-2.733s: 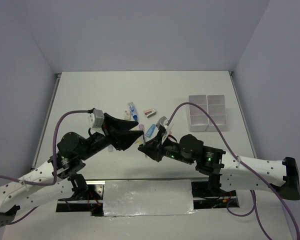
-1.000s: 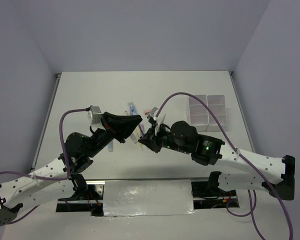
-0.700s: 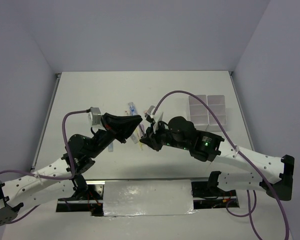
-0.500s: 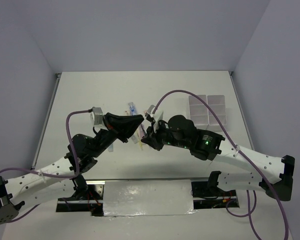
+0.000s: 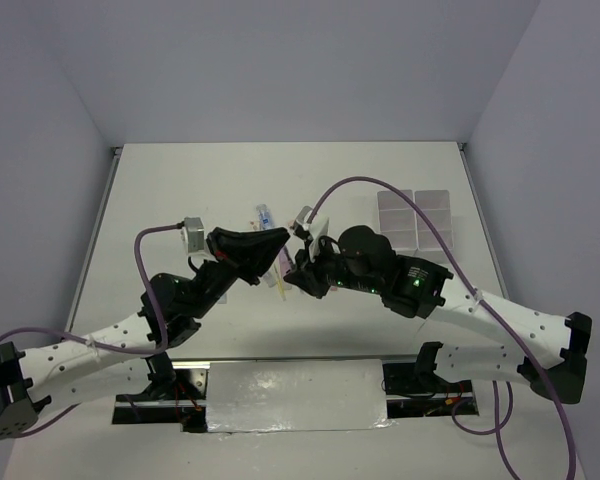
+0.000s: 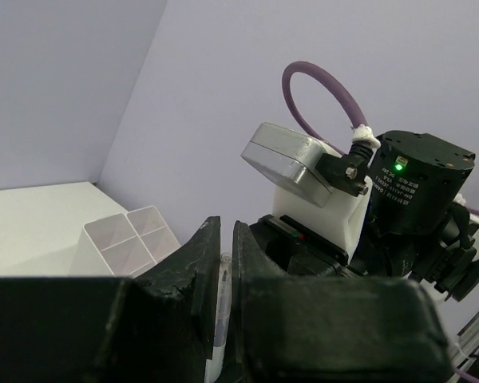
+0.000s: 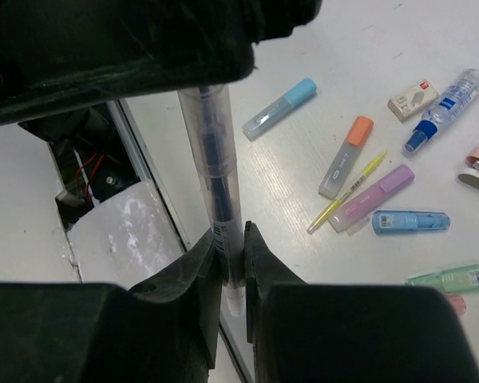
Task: Sort the stationery into containers
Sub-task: Close the pen cap on the pen, then place the pen in the storage box.
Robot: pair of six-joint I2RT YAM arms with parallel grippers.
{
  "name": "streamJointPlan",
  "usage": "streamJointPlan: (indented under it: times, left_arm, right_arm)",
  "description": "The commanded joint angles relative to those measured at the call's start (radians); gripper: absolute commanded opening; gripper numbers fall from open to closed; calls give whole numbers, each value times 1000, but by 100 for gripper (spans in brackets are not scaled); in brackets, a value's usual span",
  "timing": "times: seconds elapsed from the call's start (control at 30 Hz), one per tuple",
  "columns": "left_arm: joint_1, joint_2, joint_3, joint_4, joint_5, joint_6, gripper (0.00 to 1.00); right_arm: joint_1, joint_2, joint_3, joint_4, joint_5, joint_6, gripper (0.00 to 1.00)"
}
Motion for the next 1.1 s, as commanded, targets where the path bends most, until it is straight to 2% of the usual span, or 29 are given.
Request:
streamJointPlan:
  times: [0.0,0.13,0.2,0.23,0.3,0.33,0.37,0.5,0.57,0.6,0.67,0.7,0.77,0.83,0.9,0.93,0.97,1.07]
  left_arm:
    - [-89,86,-115,-351,202,-44,0]
    - [-89,51,-120,-377,151,-39,0]
    - [-89,10,-65,-479,101,-18,0]
    - [-89,-1,-16,-515,87,7,3]
    - [-89,-39,59,-601,47,33,16]
    - [-89,-48,84,-620,42,66,34]
    - [-89,-67,113,-638,29,77,41]
    - [-88,-79,259,-715,19,146,47]
    - [-88,-78,343,-732,-17,163,71]
    - [-89,-81,390,-756,-34,160,86]
    - [-89,-93,431,-787,-88,148,92]
    - [-89,-104,454,-822,-112,128,99]
    - [-88,-140,469,-871,-202,94,99]
    - [-88,-177,477,-995,-275,65,99]
    - [-89,-199,489,-1095,-383,29,99]
    - [-89,-217,494,-1202,-407,19,99]
    - [-88,-225,503,-1256,-445,-2,99]
    - [-89,-257,511,-1446,-476,-37,99]
  right_arm:
    - [-63,-71,223,549,102,36,0]
    - [-70,-39,254,514,42,2,0]
    - [-70,-37,197,498,11,-22,0]
    - [-67,-42,164,506,11,-40,0]
    - [-67,-59,53,524,19,-60,0]
    - [-70,-69,-17,544,23,-62,0]
    - [-70,-74,-50,554,31,-64,0]
    - [-70,-85,-162,589,-12,-61,0]
    - [-73,-85,-203,592,28,-42,0]
    - [-78,-86,-215,597,98,-30,0]
    - [-130,-89,-257,604,163,-9,0]
    - [-159,-95,-284,615,225,20,0]
    - [-245,-108,-309,652,351,36,0]
    - [-300,-118,-347,699,445,25,0]
    - [-421,-120,-372,777,509,16,0]
    - [-469,-117,-377,800,517,22,0]
    - [-577,-93,-374,831,502,44,0]
    - [-702,-27,-358,871,439,82,0]
